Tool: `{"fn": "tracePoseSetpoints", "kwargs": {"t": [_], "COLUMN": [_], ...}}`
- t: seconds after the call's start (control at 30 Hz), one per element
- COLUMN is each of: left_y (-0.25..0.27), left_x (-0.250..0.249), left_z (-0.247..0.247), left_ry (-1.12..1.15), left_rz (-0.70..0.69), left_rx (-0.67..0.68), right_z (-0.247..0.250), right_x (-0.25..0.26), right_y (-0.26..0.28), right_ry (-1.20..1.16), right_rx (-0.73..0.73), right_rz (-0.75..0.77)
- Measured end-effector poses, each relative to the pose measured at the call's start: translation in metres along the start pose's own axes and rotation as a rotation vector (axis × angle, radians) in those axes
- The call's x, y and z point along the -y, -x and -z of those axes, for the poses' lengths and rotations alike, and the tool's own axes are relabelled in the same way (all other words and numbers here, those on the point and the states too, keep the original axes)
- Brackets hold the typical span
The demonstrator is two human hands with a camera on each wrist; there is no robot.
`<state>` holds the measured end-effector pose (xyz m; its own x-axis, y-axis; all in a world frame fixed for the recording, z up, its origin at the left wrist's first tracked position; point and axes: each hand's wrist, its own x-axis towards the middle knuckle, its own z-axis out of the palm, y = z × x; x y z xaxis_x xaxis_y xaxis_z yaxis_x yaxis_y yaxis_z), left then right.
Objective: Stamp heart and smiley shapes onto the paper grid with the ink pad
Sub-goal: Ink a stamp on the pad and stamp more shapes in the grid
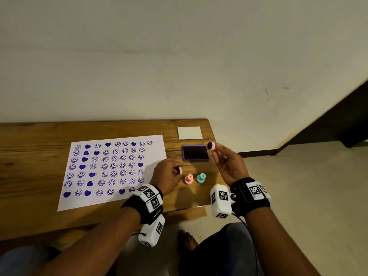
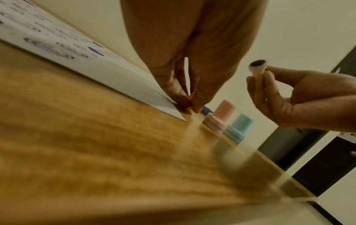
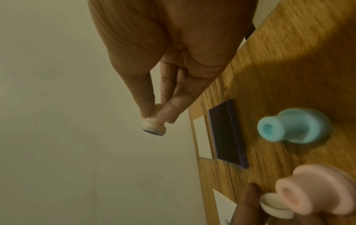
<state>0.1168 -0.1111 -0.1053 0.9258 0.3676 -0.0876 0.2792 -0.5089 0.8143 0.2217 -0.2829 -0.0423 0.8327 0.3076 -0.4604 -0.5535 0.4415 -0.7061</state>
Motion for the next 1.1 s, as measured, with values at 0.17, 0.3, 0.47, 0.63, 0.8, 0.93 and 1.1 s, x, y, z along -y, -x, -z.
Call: {"fn": "tracePoseSetpoints", "kwargs": {"t": [0.17,0.3,0.47,0.63,0.8,0.93,1.1], "left_y": [-0.001,-0.001,-0.001,-0.001,-0.004,-0.008,-0.011], "left_x": [0.001,0.001,0.0,0.003,0.005,0.003,0.002], "left_z": [0.003,0.002,-0.001,0.0,0.004,0.01,0.013], "left_ry": [0.021,0.088,0.117,0.059,-0.028,-0.082,-0.136], "left_rz": [0.017,0.003,-0.016,-0.062,-0.084,-0.09,-0.104], "left_rx": [-0.033,-0.032,-0.003,-0.015,-0.026,0.03,0.064], "right_z": [-0.002,-0.004,-0.008,-0.015,-0.027,-0.035,-0.039], "right_x": [-0.004,-0.005,-0.007,-0.01,-0.011,-0.014,-0.021], "right_y": [-0.007,-0.009,-0.013,-0.028,-0.037,-0.038,-0.042], "right_ry": [0.182,0.221,0.389,0.847,1.373,1.511,1.563], "right_rx": [0.033,0.06,0.019,-0.03,-0.07,-0.099,-0.171], "right_rz": [0.062,0.059,0.107,0.248,0.4,0.428,0.425]}}
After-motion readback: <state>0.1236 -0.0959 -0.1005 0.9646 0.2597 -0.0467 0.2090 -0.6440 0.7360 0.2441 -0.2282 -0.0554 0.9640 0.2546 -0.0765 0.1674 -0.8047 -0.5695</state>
